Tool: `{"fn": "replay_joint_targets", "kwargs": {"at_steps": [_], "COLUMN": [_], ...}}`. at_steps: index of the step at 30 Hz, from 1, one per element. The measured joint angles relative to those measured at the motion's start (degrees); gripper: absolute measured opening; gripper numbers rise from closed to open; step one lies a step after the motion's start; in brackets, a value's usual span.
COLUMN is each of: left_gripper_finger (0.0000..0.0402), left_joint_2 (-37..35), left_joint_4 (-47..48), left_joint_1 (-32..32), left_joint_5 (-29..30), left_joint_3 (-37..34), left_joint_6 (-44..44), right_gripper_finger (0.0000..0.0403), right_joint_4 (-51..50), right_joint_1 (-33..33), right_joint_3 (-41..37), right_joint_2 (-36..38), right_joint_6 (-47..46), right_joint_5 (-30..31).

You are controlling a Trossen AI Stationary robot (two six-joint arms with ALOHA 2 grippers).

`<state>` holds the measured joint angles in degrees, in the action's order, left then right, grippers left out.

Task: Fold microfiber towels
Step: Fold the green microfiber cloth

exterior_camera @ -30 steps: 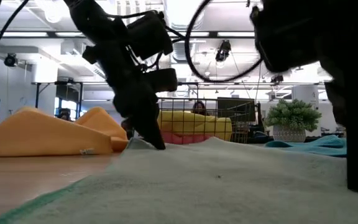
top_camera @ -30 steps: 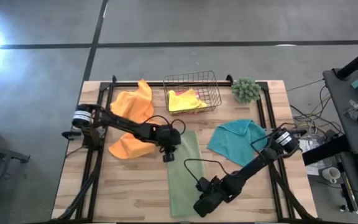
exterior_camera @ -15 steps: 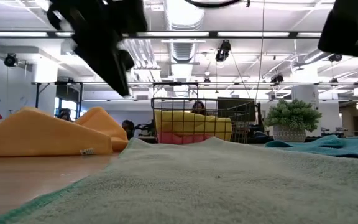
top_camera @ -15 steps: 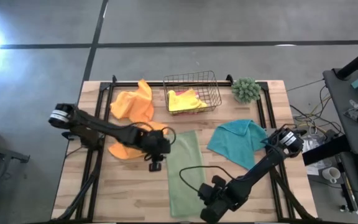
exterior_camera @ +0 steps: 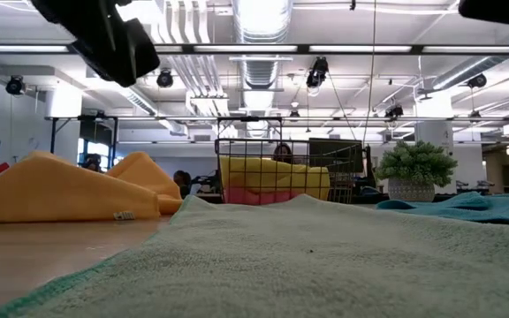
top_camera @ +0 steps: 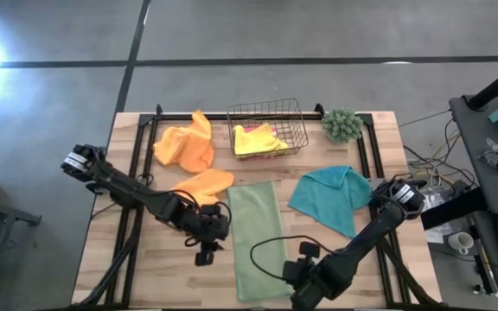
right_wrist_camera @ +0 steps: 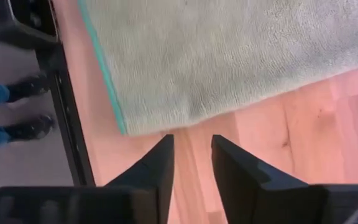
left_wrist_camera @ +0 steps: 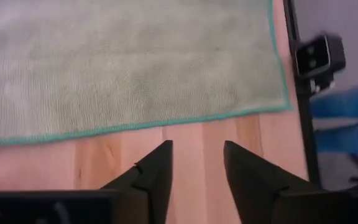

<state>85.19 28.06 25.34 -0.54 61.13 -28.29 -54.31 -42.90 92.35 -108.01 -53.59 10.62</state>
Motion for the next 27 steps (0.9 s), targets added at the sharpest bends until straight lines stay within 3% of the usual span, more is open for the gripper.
{"fn": "replay_joint_targets", "kwargs": {"at_steps": [6,12,20,23,27], "left_gripper_finger": [0.0179,0.0182,0.0182,0.0182,0.0182], "left_joint_2": [0.0,1.19,10.13,13.98,18.09], "left_joint_4": [-1.75,-8.52,-9.57,-7.33,4.1], "left_joint_1": [0.84,4.0,7.51,8.43,9.19], "left_joint_5": [-0.08,2.62,2.95,2.95,5.5], "left_joint_3": [3.08,7.01,18.47,24.54,32.33], "left_joint_6": [-9.79,-10.35,-9.07,-6.83,-5.82], "right_gripper_finger": [0.0126,0.0127,0.0117,0.0119,0.0121], "right_joint_4": [-4.27,-8.94,-10.54,-10.4,-8.06], "right_joint_1": [-1.73,-4.08,-8.9,-10.75,-12.08], "right_joint_3": [0.09,-0.23,-2.34,-4.92,-7.86], "right_joint_2": [0.0,0.56,3.09,4.66,6.6], "right_joint_6": [5.12,6.68,3.57,0.97,0.4], "right_joint_5": [-0.1,-0.07,1.55,3.06,5.04]}}
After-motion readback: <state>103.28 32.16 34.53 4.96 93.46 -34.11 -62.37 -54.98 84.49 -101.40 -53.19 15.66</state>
